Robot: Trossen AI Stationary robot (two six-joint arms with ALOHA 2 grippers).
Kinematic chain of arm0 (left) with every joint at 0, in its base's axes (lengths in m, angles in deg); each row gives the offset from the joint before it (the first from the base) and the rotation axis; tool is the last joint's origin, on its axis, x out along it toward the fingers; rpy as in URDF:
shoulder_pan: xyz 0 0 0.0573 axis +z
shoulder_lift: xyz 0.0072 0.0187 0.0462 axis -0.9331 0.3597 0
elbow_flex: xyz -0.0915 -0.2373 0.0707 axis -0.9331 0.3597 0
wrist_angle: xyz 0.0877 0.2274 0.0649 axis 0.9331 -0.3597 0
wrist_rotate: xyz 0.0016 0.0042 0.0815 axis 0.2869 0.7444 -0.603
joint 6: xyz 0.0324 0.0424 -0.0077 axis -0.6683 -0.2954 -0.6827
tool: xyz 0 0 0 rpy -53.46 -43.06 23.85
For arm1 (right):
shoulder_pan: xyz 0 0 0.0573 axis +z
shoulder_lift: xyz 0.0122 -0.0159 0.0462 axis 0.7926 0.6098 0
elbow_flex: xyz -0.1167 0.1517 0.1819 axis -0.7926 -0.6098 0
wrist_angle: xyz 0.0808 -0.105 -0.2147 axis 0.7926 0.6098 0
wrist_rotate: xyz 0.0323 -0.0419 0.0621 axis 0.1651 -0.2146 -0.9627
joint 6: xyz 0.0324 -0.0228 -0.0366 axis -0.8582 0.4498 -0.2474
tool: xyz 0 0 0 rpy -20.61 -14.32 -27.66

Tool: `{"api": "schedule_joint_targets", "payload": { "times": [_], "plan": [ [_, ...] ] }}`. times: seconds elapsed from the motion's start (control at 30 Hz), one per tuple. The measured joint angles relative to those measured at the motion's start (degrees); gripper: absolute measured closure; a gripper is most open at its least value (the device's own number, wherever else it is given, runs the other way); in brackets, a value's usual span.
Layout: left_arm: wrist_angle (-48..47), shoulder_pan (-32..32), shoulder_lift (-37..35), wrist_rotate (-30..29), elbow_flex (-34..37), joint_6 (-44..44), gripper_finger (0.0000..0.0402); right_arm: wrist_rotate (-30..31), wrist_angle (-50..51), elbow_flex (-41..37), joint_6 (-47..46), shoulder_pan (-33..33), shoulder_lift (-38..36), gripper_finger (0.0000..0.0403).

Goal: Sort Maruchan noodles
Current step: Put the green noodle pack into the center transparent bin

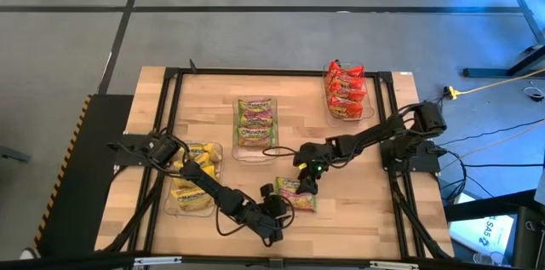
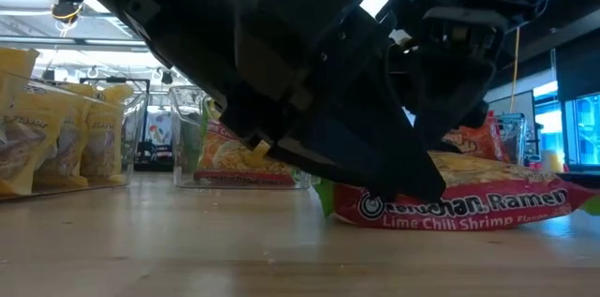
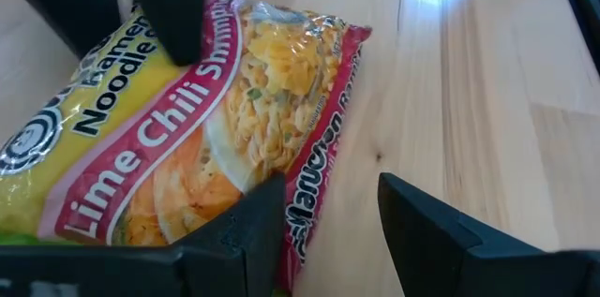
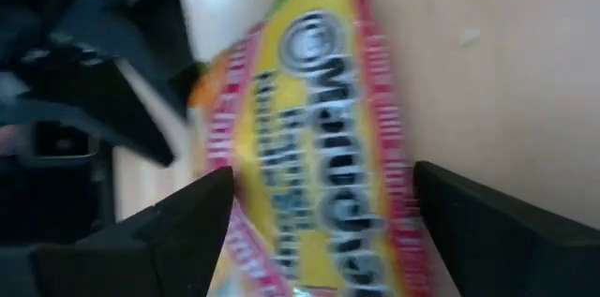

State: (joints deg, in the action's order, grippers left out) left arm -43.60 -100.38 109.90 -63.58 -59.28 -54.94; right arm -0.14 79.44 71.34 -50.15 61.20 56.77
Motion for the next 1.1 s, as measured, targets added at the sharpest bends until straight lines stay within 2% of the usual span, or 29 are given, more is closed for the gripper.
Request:
{"api": "schedule_joint_targets", "payload": {
  "times": [0.17,0.53,0.77,0.97,1.1],
  "plan": [
    [-0.2,0.2,0.0,0.1,0.0,0.0,0.0237,-5.1,-2.6,-0.2,-2.8,0.2,0.2,0.0087],
    [-0.4,0.9,0.0,0.8,0.0,0.0,0.0237,-6.7,-8.5,-0.1,-3.4,0.9,4.2,0.0136],
    [-1.9,0.7,-0.9,0.9,0.1,-1.3,0.0237,-7.5,-10.8,-0.2,-2.4,1.0,4.4,0.0211],
    [-9.5,-0.7,-5.9,-0.9,0.1,0.1,0.0237,-7.6,-12.3,0.0,-0.9,1.1,4.4,0.0281],
    [-16.4,-2.7,-10.2,-0.6,0.1,2.3,0.0237,-7.8,-13.2,0.0,0.2,1.1,4.4,0.0305]
  ]
}}
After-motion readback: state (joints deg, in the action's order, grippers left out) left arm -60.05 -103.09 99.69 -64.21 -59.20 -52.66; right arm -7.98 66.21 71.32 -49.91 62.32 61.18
